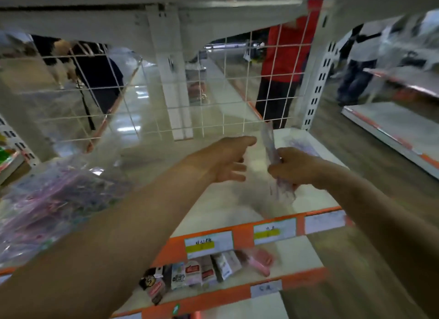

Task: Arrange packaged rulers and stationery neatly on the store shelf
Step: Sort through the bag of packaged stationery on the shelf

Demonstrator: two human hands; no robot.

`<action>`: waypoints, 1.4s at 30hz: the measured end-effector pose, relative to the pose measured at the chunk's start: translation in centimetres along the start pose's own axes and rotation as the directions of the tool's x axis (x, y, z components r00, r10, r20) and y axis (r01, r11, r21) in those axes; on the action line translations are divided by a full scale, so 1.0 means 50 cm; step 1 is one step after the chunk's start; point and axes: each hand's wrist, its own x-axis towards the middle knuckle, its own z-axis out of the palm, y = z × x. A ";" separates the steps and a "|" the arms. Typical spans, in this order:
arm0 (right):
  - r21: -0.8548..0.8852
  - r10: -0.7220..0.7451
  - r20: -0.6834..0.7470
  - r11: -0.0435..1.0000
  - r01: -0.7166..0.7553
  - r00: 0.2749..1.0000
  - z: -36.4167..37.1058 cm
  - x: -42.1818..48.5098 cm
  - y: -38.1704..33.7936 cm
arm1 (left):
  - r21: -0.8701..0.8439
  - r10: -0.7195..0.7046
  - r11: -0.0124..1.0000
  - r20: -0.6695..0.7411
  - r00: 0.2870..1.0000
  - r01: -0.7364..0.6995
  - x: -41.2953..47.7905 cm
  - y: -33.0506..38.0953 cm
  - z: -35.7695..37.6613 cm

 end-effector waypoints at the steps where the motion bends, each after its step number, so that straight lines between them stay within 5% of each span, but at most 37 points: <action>1: -0.058 0.037 -0.025 0.998 -0.039 0.999 -0.018 0.006 0.013 | 0.001 0.015 1.000 -0.024 1.000 -0.015 -0.001 0.005 -0.011; 9: -0.413 0.095 -0.119 0.900 -0.136 0.988 -0.090 0.032 0.018 | 0.265 0.191 0.958 -0.309 0.932 -0.108 -0.051 0.016 -0.207; 14: -0.455 -0.238 -0.036 0.869 0.196 0.971 -0.016 0.017 -0.106 | 0.492 0.263 0.870 -0.502 0.824 0.022 -0.141 0.001 -0.383; 21: -0.314 -0.622 0.322 0.641 0.700 0.714 0.270 -0.054 -0.314 | 0.728 0.195 0.572 -0.569 0.799 0.378 -0.269 -0.111 -0.565; 25: -0.333 -0.709 0.453 0.428 0.840 0.541 0.429 -0.069 -0.384 | 0.682 0.091 0.607 -0.570 0.817 0.408 -0.323 -0.183 -0.611; 31: -0.375 -0.605 0.494 0.500 0.781 0.625 0.480 -0.060 -0.403 | 0.692 0.065 0.577 -0.570 0.819 0.435 -0.353 -0.260 -0.630; 38: -0.600 -0.453 0.511 0.421 0.681 0.730 0.446 -0.031 -0.432 | 0.612 0.198 0.729 -0.616 0.762 0.306 -0.356 -0.275 -0.654; 42: -0.507 -0.611 0.488 0.383 0.772 0.624 0.489 -0.058 -0.468 | 0.623 0.164 0.710 -0.598 0.784 0.327 -0.359 -0.275 -0.668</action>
